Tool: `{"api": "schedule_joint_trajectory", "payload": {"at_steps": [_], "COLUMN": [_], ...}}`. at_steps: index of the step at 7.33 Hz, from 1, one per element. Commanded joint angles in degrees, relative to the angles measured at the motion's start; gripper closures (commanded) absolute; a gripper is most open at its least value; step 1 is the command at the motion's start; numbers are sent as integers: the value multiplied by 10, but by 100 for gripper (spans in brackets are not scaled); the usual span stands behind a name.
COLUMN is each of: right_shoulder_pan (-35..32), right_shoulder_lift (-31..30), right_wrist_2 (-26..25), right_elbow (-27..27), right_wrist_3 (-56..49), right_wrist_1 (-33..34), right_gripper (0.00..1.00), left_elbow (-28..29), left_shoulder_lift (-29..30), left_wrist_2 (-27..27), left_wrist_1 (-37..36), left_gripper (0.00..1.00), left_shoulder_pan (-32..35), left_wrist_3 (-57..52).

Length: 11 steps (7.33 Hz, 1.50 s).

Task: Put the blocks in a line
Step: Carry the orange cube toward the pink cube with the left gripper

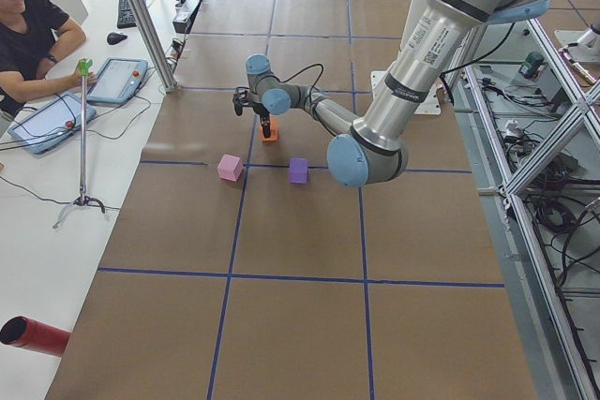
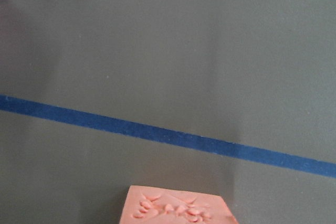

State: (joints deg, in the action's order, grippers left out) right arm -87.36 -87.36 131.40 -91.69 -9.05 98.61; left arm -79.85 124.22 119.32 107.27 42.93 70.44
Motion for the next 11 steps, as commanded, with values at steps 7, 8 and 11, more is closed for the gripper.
{"api": "schedule_joint_trajectory", "payload": {"at_steps": [7,8,11], "right_shoulder_pan": [0,0,0], "right_shoulder_lift": [0,0,0], "right_wrist_2": [0,0,0], "right_elbow": [0,0,0], "right_wrist_3": [-1,0,-1], "right_wrist_1": [0,0,0], "right_gripper": [0,0,0], "left_elbow": [-227,-258,-259], "left_shoulder_lift": [-42,-90,-208], "left_wrist_2": [20,21,78], "left_wrist_1": [-227,-224,-123], "left_gripper": [100,100,100], "left_shoulder_pan": [94,96,138], "left_wrist_3": [-191,-219,-264]}}
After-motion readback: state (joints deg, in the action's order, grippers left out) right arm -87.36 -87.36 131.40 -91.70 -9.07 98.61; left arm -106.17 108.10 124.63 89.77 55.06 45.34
